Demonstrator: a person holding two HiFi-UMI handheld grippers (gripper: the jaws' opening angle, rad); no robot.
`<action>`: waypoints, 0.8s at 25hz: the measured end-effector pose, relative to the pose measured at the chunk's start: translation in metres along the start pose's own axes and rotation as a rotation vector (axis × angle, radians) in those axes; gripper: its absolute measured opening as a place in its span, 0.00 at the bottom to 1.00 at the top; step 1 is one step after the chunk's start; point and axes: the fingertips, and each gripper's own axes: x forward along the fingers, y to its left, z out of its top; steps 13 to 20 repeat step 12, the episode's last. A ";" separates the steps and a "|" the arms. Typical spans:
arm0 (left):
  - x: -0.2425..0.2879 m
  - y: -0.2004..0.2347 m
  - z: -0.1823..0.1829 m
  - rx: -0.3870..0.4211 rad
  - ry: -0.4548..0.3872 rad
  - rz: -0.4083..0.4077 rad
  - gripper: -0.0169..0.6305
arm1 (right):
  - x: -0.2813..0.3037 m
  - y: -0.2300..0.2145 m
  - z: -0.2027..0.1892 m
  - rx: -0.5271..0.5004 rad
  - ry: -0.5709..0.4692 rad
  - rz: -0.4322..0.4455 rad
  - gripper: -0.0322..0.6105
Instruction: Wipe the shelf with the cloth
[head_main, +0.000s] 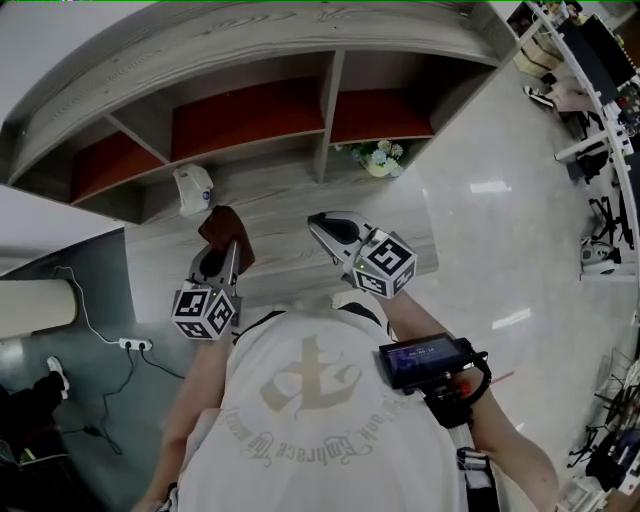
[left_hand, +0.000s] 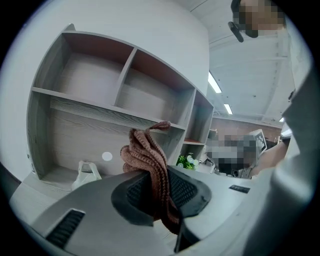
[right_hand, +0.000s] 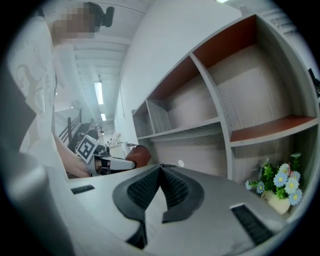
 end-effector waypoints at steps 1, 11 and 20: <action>-0.002 0.001 0.000 -0.001 -0.001 0.001 0.14 | 0.002 0.002 0.000 0.000 0.000 0.002 0.05; -0.019 0.008 -0.003 -0.008 0.004 -0.014 0.14 | 0.014 0.022 -0.004 0.013 0.006 0.008 0.05; -0.021 0.010 -0.003 -0.009 0.006 -0.014 0.14 | 0.016 0.025 -0.005 0.016 0.007 0.008 0.05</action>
